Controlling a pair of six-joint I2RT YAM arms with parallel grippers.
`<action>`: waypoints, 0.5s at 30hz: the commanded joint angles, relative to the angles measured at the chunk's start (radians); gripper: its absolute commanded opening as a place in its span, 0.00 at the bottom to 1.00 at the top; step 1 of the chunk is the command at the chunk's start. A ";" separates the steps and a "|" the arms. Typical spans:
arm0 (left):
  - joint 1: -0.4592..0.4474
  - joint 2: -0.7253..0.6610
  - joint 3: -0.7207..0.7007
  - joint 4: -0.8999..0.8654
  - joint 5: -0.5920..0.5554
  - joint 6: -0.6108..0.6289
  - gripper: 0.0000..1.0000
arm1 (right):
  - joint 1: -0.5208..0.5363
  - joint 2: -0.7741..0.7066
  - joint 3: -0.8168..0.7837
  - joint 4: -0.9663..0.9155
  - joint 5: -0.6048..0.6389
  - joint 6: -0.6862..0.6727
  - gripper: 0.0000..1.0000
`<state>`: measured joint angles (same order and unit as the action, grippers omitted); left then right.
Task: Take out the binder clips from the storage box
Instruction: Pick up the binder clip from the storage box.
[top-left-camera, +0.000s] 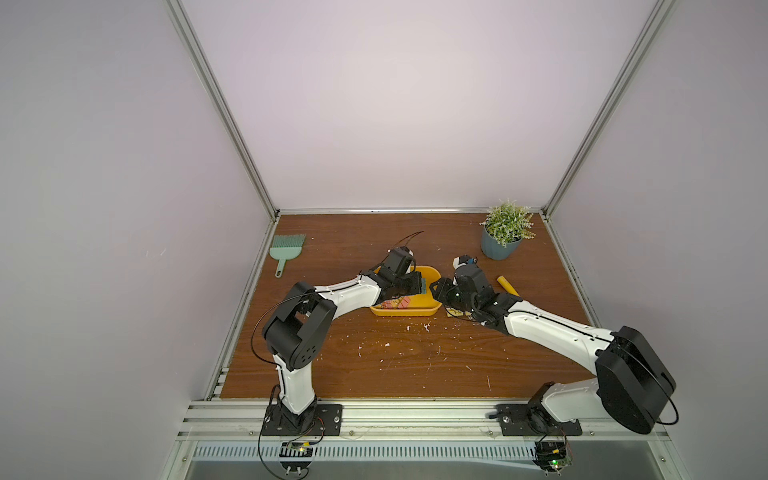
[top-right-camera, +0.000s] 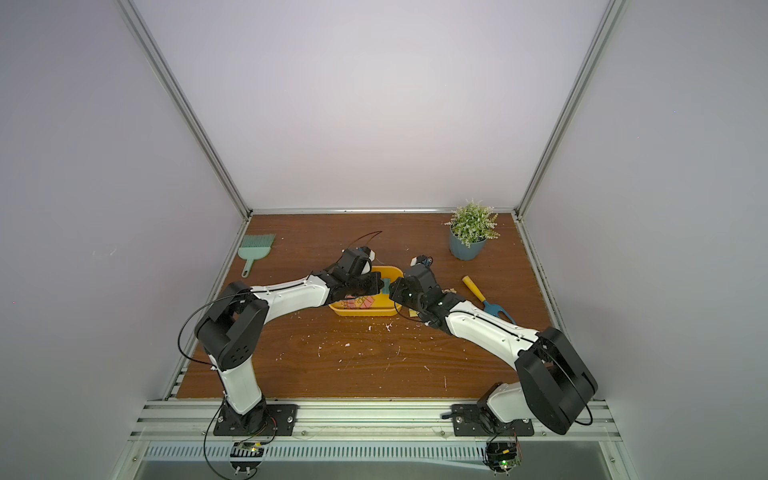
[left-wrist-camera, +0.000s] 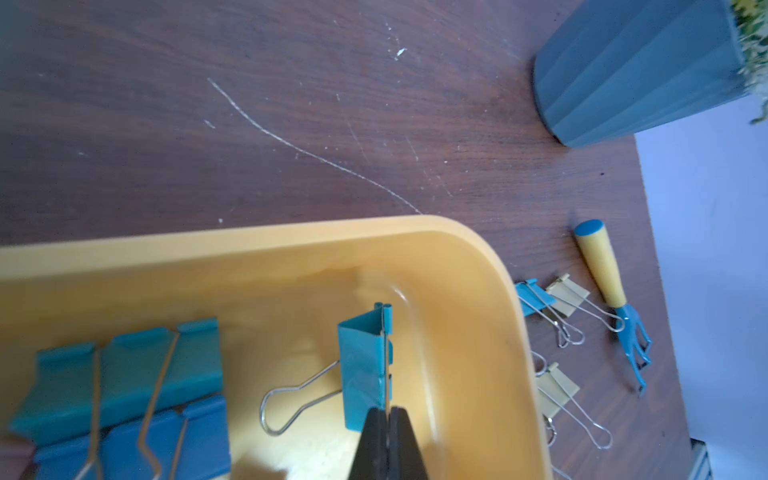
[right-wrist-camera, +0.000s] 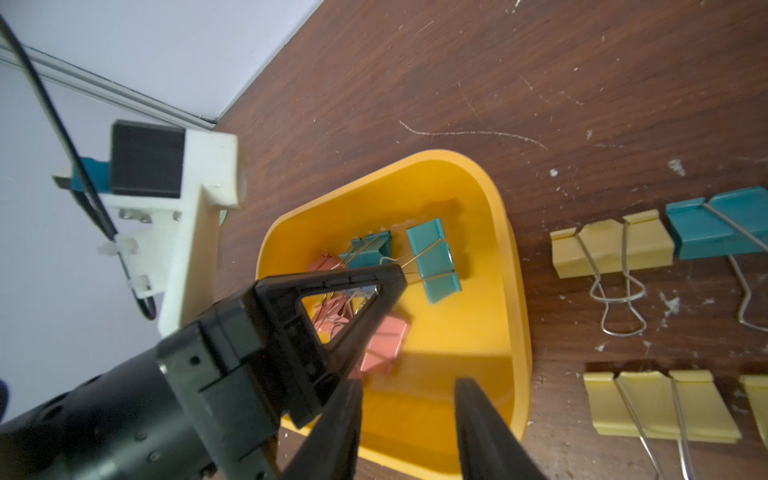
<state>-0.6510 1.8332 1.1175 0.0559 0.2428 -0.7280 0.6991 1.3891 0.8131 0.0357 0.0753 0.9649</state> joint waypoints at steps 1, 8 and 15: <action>0.009 -0.052 -0.031 0.110 0.083 -0.040 0.01 | 0.004 -0.060 0.007 0.008 0.051 -0.001 0.43; 0.010 -0.145 -0.092 0.203 0.086 -0.067 0.00 | 0.004 -0.140 -0.032 0.066 0.081 -0.037 0.43; 0.032 -0.390 -0.307 0.414 -0.055 -0.148 0.00 | 0.005 -0.190 -0.051 0.176 0.015 -0.127 0.46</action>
<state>-0.6415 1.5269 0.8711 0.3325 0.2600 -0.8257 0.6991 1.2247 0.7593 0.1215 0.1211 0.9031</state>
